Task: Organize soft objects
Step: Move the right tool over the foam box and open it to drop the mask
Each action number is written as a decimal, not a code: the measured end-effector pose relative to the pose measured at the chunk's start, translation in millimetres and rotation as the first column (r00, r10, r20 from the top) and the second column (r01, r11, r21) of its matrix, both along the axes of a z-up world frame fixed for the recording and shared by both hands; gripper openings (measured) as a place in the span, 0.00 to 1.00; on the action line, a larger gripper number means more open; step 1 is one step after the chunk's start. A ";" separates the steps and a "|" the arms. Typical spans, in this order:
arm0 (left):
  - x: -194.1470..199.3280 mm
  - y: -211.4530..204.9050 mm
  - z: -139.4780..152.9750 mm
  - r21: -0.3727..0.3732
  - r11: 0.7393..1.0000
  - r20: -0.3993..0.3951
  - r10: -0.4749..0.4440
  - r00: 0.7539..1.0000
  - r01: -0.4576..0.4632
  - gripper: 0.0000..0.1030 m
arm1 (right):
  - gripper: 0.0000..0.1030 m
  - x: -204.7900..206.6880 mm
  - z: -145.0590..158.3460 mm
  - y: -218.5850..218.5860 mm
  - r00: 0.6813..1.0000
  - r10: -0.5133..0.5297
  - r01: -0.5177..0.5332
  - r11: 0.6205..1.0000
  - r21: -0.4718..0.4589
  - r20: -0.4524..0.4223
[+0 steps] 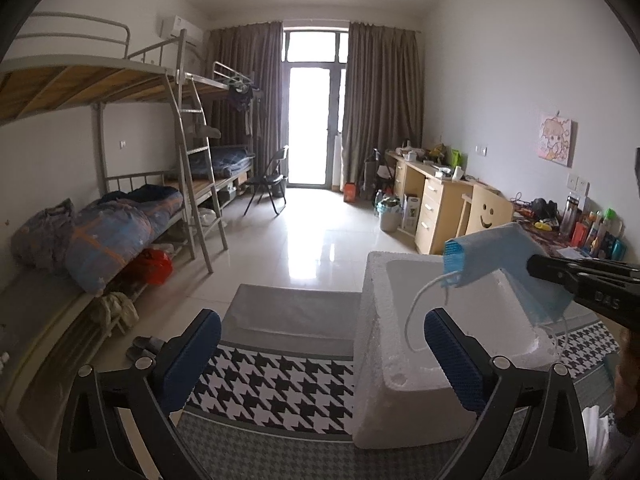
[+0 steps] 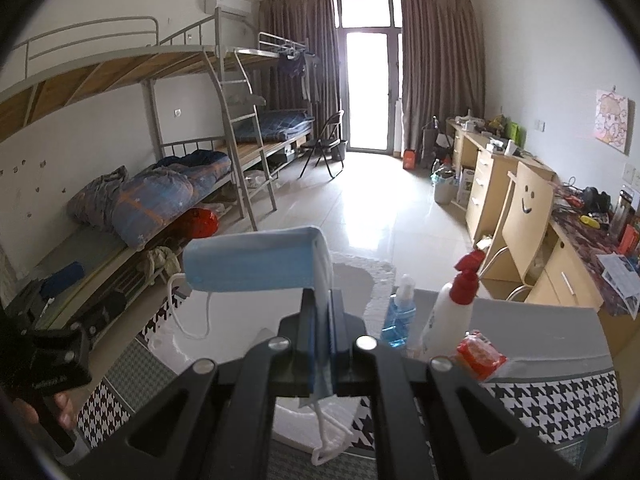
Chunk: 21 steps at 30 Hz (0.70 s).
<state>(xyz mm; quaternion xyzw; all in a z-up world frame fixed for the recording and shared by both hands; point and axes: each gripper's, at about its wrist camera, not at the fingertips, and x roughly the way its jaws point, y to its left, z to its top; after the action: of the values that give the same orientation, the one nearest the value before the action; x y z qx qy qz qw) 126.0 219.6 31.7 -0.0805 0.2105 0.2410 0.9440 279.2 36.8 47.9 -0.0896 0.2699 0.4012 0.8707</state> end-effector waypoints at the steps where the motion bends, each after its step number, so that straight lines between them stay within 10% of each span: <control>1: -1.9 -0.1 -0.7 -0.001 1.000 0.000 -0.002 1.000 0.002 0.99 | 0.07 1.1 -1.3 2.4 1.000 -0.002 0.002 1.000 -0.007 -0.002; 18: -7.7 -0.7 -4.9 -0.013 1.000 -0.005 -0.021 1.000 0.021 0.99 | 0.08 8.8 -18.0 21.6 0.998 0.000 -0.005 0.997 -0.077 -0.063; 21: -6.9 -0.5 -6.3 -0.012 1.000 -0.014 -0.025 1.000 0.025 0.99 | 0.24 10.5 -22.6 25.8 0.998 -0.001 -0.006 0.994 -0.111 -0.069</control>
<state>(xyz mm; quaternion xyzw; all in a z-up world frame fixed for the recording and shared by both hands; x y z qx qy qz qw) 119.2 219.1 25.4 -0.0815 0.2197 0.2286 0.9449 289.7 62.7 25.2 -0.1243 0.3218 0.3895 0.8540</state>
